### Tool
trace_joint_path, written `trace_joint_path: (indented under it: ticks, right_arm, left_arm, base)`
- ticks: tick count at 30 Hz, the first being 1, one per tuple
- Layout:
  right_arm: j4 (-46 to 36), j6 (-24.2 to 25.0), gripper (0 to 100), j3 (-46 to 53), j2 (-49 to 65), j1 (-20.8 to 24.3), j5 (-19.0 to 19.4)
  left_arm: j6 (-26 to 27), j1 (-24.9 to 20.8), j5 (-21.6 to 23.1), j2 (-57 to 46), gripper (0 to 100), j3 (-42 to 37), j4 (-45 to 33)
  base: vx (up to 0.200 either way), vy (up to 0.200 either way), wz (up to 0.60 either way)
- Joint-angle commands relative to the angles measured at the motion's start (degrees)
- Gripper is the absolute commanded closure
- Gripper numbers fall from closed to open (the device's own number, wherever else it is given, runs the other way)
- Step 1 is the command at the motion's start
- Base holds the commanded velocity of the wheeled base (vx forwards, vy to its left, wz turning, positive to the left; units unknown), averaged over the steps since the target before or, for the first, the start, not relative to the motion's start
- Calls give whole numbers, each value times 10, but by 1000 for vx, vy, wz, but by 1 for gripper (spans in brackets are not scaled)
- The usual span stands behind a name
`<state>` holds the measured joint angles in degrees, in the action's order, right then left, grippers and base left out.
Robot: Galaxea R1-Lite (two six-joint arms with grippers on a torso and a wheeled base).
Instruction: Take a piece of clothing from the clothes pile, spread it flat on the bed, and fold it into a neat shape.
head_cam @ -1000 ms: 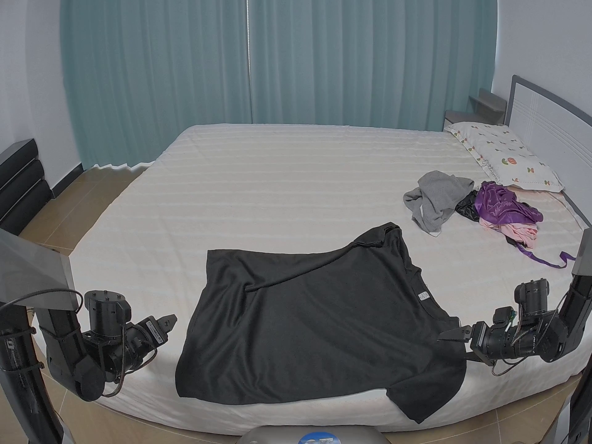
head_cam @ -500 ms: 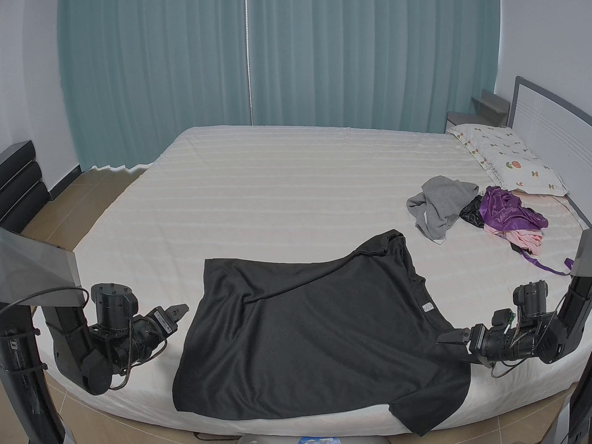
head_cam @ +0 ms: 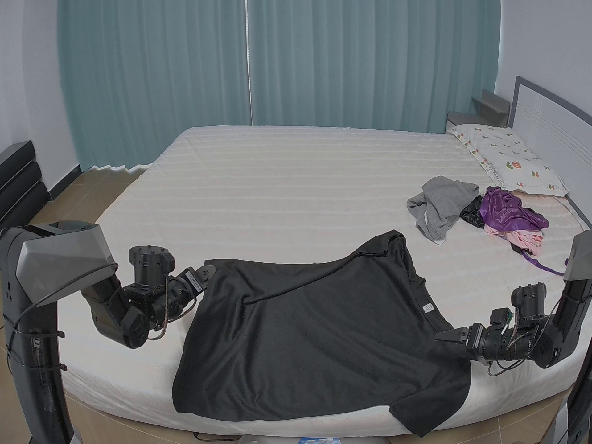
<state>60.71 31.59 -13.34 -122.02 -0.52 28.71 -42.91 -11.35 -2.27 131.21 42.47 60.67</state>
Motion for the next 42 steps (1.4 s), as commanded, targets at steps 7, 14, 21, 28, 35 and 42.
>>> trace_joint_path:
  ticks: [7, 14, 21, 28, 35, 42]
  right_arm:
    - [83, 1, 0, 9, -68, 14, -3]
    - [83, 1, 0, 16, -67, 18, -2]
    - [83, 1, 0, 18, -68, 19, -2]
    - [83, 1, 0, 22, -67, 19, -2]
    - [83, 1, 0, 21, -67, 19, -2]
    - [83, 1, 0, 21, -68, 19, -2]
  left_arm:
    - [31, 5, -5, 156, 0, 344, -222]
    - [34, 5, -18, 216, 0, 444, -260]
    - [31, 15, -21, 226, 0, 454, -259]
    - [32, 25, -25, 246, 0, 487, -263]
    - [34, 24, -17, 252, 0, 495, -264]
    - [29, 23, -24, 253, 100, 512, -258]
  base:
    - [0, 0, 0]
    - [0, 0, 0]
    - [0, 0, 0]
    - [0, 0, 0]
    - [0, 0, 0]
    - [0, 0, 0]
